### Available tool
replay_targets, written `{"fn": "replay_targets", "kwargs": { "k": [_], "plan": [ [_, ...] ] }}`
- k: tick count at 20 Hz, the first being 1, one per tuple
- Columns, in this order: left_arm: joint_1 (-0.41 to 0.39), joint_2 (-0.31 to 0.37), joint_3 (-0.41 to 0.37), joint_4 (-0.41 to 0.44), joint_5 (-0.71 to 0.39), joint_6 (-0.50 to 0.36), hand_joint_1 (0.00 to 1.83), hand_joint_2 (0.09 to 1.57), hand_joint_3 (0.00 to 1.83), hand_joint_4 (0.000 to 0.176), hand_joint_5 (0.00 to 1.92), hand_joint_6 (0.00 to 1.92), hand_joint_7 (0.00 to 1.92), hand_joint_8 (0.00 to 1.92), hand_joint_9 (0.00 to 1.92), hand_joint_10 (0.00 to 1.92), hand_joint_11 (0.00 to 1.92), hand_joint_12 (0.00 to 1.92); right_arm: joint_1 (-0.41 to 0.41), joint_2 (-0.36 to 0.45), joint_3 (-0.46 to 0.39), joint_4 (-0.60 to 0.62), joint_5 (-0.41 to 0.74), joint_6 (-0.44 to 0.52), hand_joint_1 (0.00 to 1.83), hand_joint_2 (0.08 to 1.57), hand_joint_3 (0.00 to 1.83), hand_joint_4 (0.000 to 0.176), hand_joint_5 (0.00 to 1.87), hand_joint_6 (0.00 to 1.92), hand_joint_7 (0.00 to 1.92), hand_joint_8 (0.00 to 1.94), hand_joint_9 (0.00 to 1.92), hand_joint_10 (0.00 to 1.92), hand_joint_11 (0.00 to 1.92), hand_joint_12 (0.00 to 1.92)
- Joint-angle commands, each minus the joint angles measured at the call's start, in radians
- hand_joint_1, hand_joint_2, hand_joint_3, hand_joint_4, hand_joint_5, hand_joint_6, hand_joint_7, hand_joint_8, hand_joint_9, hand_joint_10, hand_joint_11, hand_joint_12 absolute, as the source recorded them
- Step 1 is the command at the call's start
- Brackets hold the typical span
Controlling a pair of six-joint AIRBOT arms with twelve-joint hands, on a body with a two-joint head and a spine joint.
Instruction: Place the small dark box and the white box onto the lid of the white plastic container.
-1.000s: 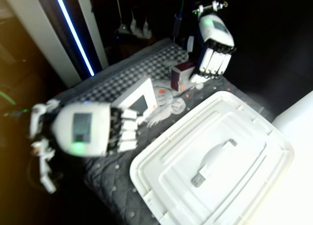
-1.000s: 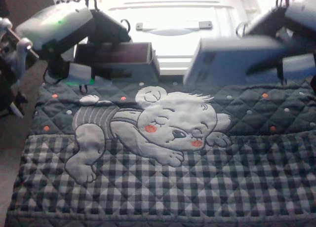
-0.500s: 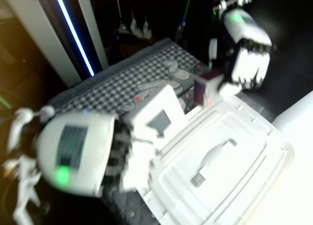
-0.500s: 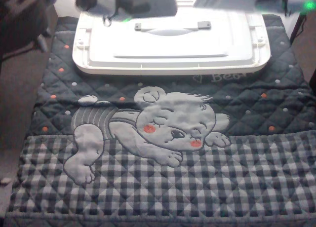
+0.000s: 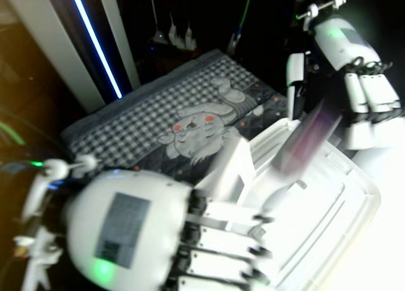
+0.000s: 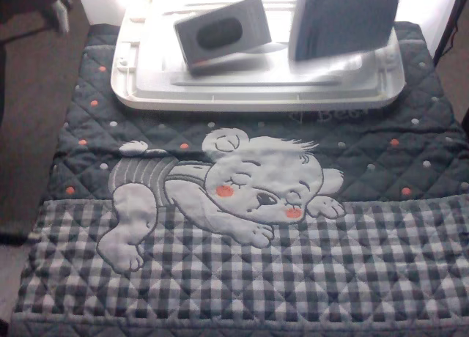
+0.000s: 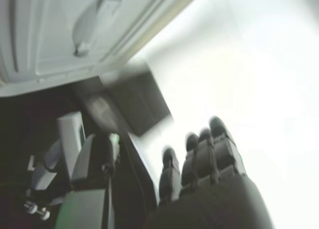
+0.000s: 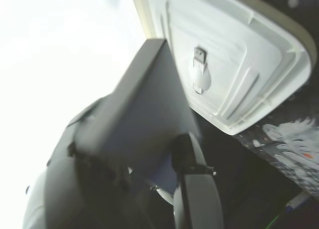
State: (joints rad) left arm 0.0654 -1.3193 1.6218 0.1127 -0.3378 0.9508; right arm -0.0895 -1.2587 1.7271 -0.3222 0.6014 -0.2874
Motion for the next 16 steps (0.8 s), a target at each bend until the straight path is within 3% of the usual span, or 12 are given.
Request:
{"fn": "replay_targets", "kwargs": {
  "k": [1,4,5,7,8,9,10,13,14,15,16],
  "plan": [
    [-0.005,0.008,-0.001,-0.01,-0.085,0.009,0.63,1.05,0.0,0.172,0.0,0.0,0.0,0.0,0.01,0.0,0.0,0.0,0.01,0.015,0.012,0.02,0.091,0.002,0.87,1.05,0.0,0.176,0.0,0.0,0.0,0.0,0.0,0.0,0.0,0.0],
    [0.005,0.006,-0.01,-0.01,-0.091,0.012,0.76,1.02,0.0,0.176,0.0,0.0,0.0,0.0,0.0,0.0,0.0,0.0,0.01,0.013,0.009,0.019,0.091,0.002,0.86,1.02,0.0,0.176,0.0,0.0,0.0,0.0,0.0,0.0,0.0,0.0],
    [0.012,0.005,-0.014,-0.012,-0.098,0.012,0.79,1.02,0.0,0.176,0.0,0.0,0.0,0.0,0.02,0.01,0.0,0.0,0.01,0.014,0.004,0.017,0.091,0.002,0.77,1.01,0.0,0.176,0.0,0.0,0.0,0.0,0.0,0.0,0.0,0.0],
    [0.03,0.005,-0.024,-0.013,-0.114,0.012,0.59,1.05,0.0,0.176,0.0,0.0,0.0,0.0,0.0,0.0,0.0,0.0,0.01,0.018,-0.015,-0.009,0.097,0.002,0.76,0.96,0.0,0.176,0.0,0.0,0.0,0.0,0.0,0.0,0.0,0.0],
    [0.036,0.006,-0.029,-0.013,-0.12,0.012,0.62,1.06,0.0,0.142,0.0,0.0,0.0,0.0,0.0,0.0,0.0,0.0,0.01,0.027,-0.028,-0.018,0.107,0.002,0.73,0.91,0.0,0.176,0.0,0.0,0.0,0.0,0.0,0.0,0.0,0.0],
    [0.038,0.006,-0.033,-0.013,-0.125,0.012,0.67,1.03,0.0,0.169,0.0,0.0,0.0,0.0,0.0,0.0,0.0,0.0,0.01,0.04,-0.042,-0.021,0.12,0.002,0.68,0.89,0.0,0.176,0.0,0.0,0.0,0.0,0.0,0.0,0.0,0.0],
    [0.043,0.009,-0.046,-0.013,-0.136,0.012,0.69,1.03,0.0,0.176,0.0,0.0,0.0,0.0,0.0,0.0,0.0,0.0,0.01,0.066,-0.072,-0.029,0.152,0.002,0.65,0.84,0.0,0.176,0.0,0.0,0.0,0.0,0.0,0.0,0.0,0.0],
    [0.053,0.029,-0.082,-0.012,-0.182,0.012,0.75,0.98,0.0,0.176,0.0,0.0,0.0,0.0,0.0,0.0,0.0,0.0,0.009,0.097,-0.118,-0.049,0.178,0.002,0.59,0.81,0.0,0.176,0.0,0.0,0.0,0.0,0.0,0.0,0.0,0.0],
    [0.059,0.045,-0.104,-0.012,-0.206,0.012,0.68,0.99,0.0,0.176,0.0,0.0,0.0,0.0,0.0,0.0,0.0,0.0,0.008,0.107,-0.134,-0.054,0.195,0.002,0.55,0.78,0.0,0.176,0.0,0.0,0.0,0.0,0.0,0.0,0.0,0.0],
    [0.062,0.061,-0.123,-0.012,-0.225,0.012,0.63,0.99,0.0,0.176,0.0,0.0,0.0,0.0,0.0,0.0,0.0,0.0,0.004,0.117,-0.149,-0.055,0.213,0.002,0.59,0.79,0.0,0.176,0.0,0.0,0.0,0.0,0.0,0.0,0.0,0.0],
    [0.065,0.075,-0.141,-0.011,-0.244,0.012,0.69,0.97,0.0,0.176,0.0,0.0,0.0,0.0,0.0,0.0,0.0,0.0,-0.01,0.126,-0.163,-0.054,0.241,0.002,0.65,0.77,0.0,0.176,0.0,0.0,0.0,0.0,0.0,0.0,0.0,0.0]
  ]
}}
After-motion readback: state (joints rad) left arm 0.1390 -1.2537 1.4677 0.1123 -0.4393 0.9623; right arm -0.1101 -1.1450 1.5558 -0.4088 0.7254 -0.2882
